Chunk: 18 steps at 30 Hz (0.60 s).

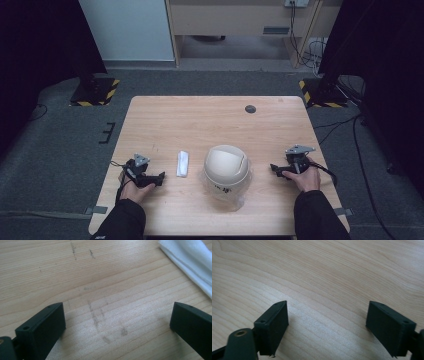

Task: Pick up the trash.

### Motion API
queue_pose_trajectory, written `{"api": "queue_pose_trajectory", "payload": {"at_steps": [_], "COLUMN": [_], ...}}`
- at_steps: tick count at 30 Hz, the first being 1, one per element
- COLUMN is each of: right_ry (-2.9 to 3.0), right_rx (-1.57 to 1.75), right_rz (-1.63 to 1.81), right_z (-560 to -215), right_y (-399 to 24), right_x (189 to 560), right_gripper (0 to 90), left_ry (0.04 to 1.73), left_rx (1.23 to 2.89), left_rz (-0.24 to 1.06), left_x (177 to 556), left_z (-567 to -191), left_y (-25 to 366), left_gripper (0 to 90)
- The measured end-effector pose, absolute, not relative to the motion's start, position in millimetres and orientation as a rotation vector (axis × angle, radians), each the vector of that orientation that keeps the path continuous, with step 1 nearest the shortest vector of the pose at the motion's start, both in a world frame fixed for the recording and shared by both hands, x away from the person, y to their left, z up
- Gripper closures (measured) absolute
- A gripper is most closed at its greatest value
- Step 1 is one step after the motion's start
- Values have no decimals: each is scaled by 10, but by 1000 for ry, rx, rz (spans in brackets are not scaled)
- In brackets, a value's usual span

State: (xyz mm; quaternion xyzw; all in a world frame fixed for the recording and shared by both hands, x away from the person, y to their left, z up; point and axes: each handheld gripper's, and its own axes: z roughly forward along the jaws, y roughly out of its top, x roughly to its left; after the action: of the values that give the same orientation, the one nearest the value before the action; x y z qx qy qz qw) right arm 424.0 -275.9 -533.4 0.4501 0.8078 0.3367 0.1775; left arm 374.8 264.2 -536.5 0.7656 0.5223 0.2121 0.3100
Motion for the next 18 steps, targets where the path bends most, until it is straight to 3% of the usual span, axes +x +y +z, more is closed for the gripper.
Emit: {"api": "queue_pose_trajectory", "payload": {"at_steps": [18], "right_ry": [2072], "right_rx": [1292], "right_rz": [1205], "right_z": [-5012], "right_y": [-2841], "right_x": [4202], "right_gripper": [212], "left_ry": [1375], "left_rx": [2023], "left_rz": [556], "left_x": [3745], "left_z": [-5365], "left_y": [2638], "left_gripper": [0]}}
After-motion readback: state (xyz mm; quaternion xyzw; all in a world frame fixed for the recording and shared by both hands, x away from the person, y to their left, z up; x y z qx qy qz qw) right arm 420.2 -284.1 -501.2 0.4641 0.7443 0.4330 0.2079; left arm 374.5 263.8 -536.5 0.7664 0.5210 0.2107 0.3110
